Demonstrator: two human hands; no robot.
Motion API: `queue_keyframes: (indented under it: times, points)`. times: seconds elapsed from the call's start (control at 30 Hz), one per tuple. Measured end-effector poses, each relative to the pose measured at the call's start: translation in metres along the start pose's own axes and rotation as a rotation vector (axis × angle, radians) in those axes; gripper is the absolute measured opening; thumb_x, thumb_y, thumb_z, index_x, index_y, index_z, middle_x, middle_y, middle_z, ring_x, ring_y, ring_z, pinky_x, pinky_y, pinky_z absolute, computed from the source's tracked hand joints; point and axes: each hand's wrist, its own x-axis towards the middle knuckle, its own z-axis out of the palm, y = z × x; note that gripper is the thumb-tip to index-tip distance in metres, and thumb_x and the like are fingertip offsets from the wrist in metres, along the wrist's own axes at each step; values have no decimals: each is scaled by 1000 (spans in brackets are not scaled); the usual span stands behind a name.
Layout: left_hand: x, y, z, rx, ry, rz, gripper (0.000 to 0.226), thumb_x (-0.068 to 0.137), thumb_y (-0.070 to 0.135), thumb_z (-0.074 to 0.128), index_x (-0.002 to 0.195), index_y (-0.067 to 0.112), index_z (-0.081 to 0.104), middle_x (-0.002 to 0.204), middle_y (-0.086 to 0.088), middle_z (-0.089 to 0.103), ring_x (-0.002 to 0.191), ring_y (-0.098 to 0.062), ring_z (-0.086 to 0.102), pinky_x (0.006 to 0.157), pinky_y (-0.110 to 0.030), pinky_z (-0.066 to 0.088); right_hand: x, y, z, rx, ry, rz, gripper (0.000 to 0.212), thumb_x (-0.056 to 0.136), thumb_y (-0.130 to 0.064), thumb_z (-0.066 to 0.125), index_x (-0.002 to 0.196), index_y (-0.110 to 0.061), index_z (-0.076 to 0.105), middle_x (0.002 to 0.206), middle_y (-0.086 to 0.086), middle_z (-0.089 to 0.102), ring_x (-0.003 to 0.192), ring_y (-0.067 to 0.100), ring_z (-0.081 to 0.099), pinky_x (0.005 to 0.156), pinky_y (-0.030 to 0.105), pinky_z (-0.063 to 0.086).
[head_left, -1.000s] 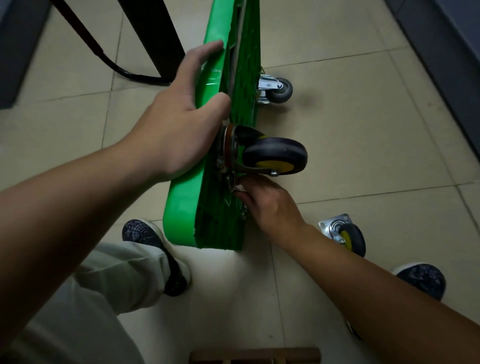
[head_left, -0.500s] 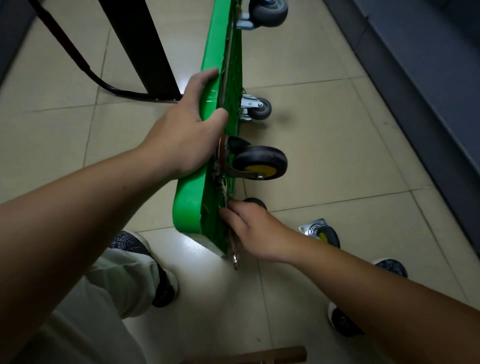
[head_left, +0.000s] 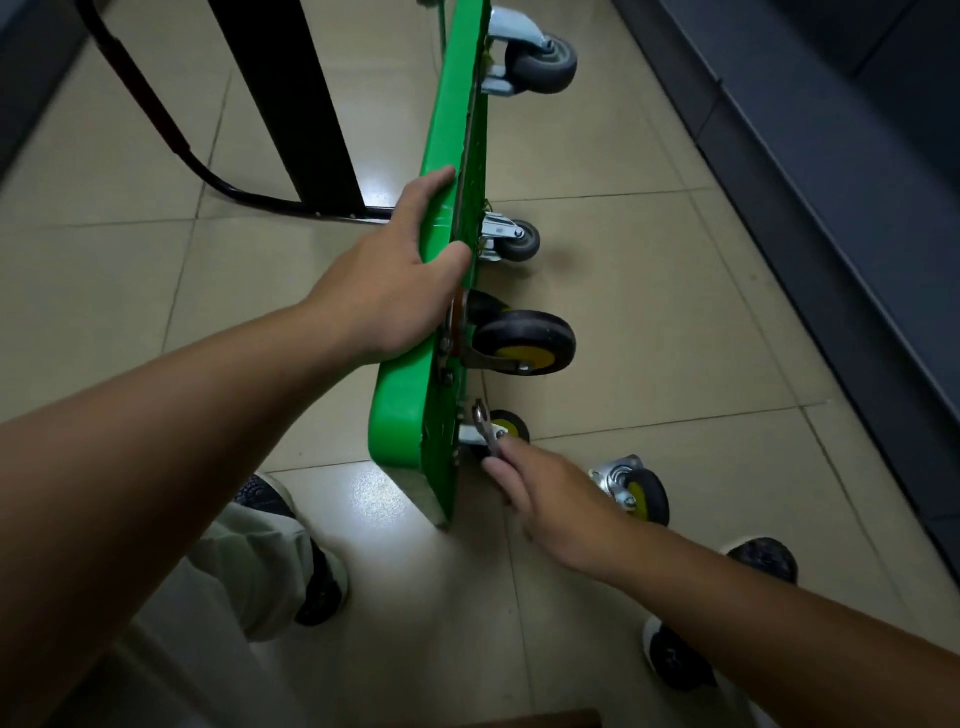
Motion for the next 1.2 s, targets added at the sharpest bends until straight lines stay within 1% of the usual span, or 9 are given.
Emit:
queue_keyframes:
  times: [0.1, 0.23, 0.4, 0.53, 0.63, 0.83, 0.97, 1.1, 1.2]
  points:
    - [1, 1, 2, 13, 6, -3, 62, 100, 37, 46, 154, 49, 17, 110, -5, 61, 84, -22, 63, 83, -43, 53, 20, 24, 6, -239, 165, -175, 36, 103, -41, 41, 103, -9, 58, 94, 8, 62, 83, 28, 60, 70, 44, 49]
    - [1, 2, 2, -2, 4, -6, 63, 93, 44, 44, 151, 53, 19, 108, -4, 65, 85, -26, 65, 84, -48, 55, 55, 33, 11, -265, 303, -290, 27, 100, -34, 45, 102, -13, 60, 89, 9, 63, 80, 26, 59, 67, 34, 42]
    - [1, -1, 2, -21, 15, 7, 60, 99, 35, 46, 150, 54, 22, 99, 7, 64, 74, -22, 65, 75, -48, 57, 80, 38, 18, -214, 371, -437, 10, 96, -20, 58, 102, -12, 59, 89, 13, 65, 78, 27, 58, 65, 21, 28]
    - [1, 0, 4, -28, 19, 5, 63, 93, 40, 44, 150, 55, 23, 101, 7, 64, 72, -21, 63, 73, -49, 57, 97, 34, 18, -170, 433, -563, 23, 95, -24, 51, 115, -15, 57, 96, 19, 69, 83, 33, 62, 64, 31, 47]
    - [0, -1, 5, -39, 25, 0, 64, 90, 42, 44, 149, 56, 24, 101, 8, 63, 73, -21, 63, 74, -52, 57, 104, 29, 18, -181, 474, -616, 30, 93, -24, 47, 122, -18, 49, 94, 21, 71, 75, 37, 66, 59, 33, 52]
    - [2, -5, 5, -32, 54, 19, 60, 99, 33, 48, 150, 54, 26, 100, 22, 58, 64, -2, 60, 72, -41, 56, 98, 30, 18, -90, 238, -490, 14, 97, -40, 39, 107, -31, 43, 94, 15, 67, 81, 34, 65, 66, 37, 51]
    - [0, -1, 6, -42, 51, 4, 60, 98, 34, 46, 149, 55, 25, 101, 18, 58, 71, -13, 61, 75, -46, 56, 78, 20, 11, -22, 51, -307, 19, 102, -45, 37, 101, -29, 48, 85, -3, 54, 74, 18, 53, 68, 35, 47]
    - [-2, 3, 6, -34, 42, -13, 59, 100, 33, 46, 149, 56, 24, 106, 12, 60, 81, -21, 64, 81, -48, 57, 51, -3, 1, 61, -156, -126, 22, 109, -34, 38, 97, -21, 51, 85, 5, 60, 75, 19, 59, 72, 36, 49]
    - [-2, 4, 6, -13, 47, -24, 59, 99, 34, 46, 149, 55, 23, 115, 1, 60, 89, -25, 65, 88, -49, 55, 33, -30, -9, 335, -332, 74, 35, 109, -39, 32, 87, -19, 50, 78, 14, 65, 64, 20, 69, 61, 32, 55]
